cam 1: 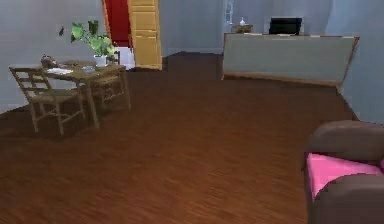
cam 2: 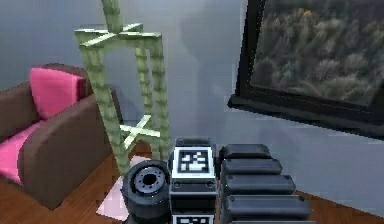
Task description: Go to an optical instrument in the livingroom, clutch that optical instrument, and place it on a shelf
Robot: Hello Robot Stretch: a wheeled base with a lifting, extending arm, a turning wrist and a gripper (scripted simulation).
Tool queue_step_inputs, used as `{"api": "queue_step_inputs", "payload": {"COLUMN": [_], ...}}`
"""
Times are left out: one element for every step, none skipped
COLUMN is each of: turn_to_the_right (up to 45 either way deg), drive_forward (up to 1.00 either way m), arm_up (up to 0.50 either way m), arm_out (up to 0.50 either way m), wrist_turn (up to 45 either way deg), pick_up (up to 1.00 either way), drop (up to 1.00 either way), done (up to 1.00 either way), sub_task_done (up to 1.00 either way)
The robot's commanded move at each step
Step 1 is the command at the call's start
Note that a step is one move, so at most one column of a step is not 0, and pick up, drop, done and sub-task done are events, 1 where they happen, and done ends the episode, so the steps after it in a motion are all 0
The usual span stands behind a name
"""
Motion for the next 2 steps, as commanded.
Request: {"api": "queue_step_inputs", "payload": {"turn_to_the_right": [0.0,3.0], "drive_forward": [1.00,0.00], "arm_up": [0.00,0.00], "arm_out": [0.00,0.00], "wrist_turn": [0.0,0.0], "pick_up": [0.00,0.00], "drop": [0.00,0.00], "done": [0.00,0.00], "sub_task_done": [0.00,0.00]}}
